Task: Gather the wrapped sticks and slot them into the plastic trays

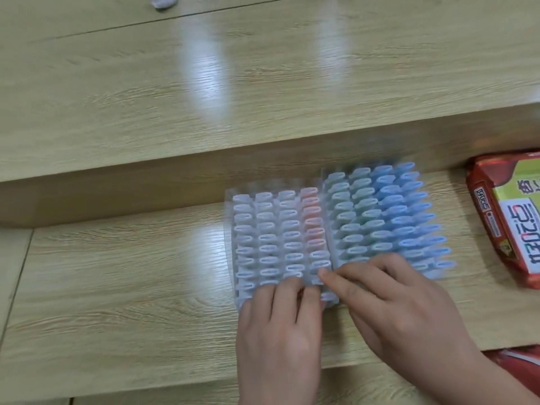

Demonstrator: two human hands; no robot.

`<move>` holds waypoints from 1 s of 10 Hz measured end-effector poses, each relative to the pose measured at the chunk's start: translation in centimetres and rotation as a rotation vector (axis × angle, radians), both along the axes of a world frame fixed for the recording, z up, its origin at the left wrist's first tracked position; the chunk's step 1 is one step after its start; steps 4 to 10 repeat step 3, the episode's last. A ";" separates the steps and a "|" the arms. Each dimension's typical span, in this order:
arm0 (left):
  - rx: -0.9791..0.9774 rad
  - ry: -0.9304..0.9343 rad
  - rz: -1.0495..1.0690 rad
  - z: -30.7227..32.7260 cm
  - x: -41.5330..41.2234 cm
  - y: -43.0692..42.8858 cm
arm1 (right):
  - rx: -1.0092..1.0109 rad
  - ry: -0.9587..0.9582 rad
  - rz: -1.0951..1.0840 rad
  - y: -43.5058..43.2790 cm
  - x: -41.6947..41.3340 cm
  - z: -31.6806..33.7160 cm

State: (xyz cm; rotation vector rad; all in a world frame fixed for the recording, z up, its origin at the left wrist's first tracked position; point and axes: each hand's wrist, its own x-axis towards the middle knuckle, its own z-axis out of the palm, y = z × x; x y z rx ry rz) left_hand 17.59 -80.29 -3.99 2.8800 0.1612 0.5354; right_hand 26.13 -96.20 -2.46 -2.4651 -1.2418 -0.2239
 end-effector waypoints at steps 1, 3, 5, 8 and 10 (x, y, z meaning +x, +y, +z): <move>-0.033 0.025 -0.017 0.8 0.0 0.1 | 0.003 0.015 -0.043 0.1 -0.4 0.3; -0.256 0.090 -0.104 5.5 -1.0 2.8 | 0.108 0.114 -0.172 0.4 -2.1 4.7; -0.256 0.090 -0.104 5.5 -1.0 2.8 | 0.108 0.114 -0.172 0.4 -2.1 4.7; -0.256 0.090 -0.104 5.5 -1.0 2.8 | 0.108 0.114 -0.172 0.4 -2.1 4.7; -0.256 0.090 -0.104 5.5 -1.0 2.8 | 0.108 0.114 -0.172 0.4 -2.1 4.7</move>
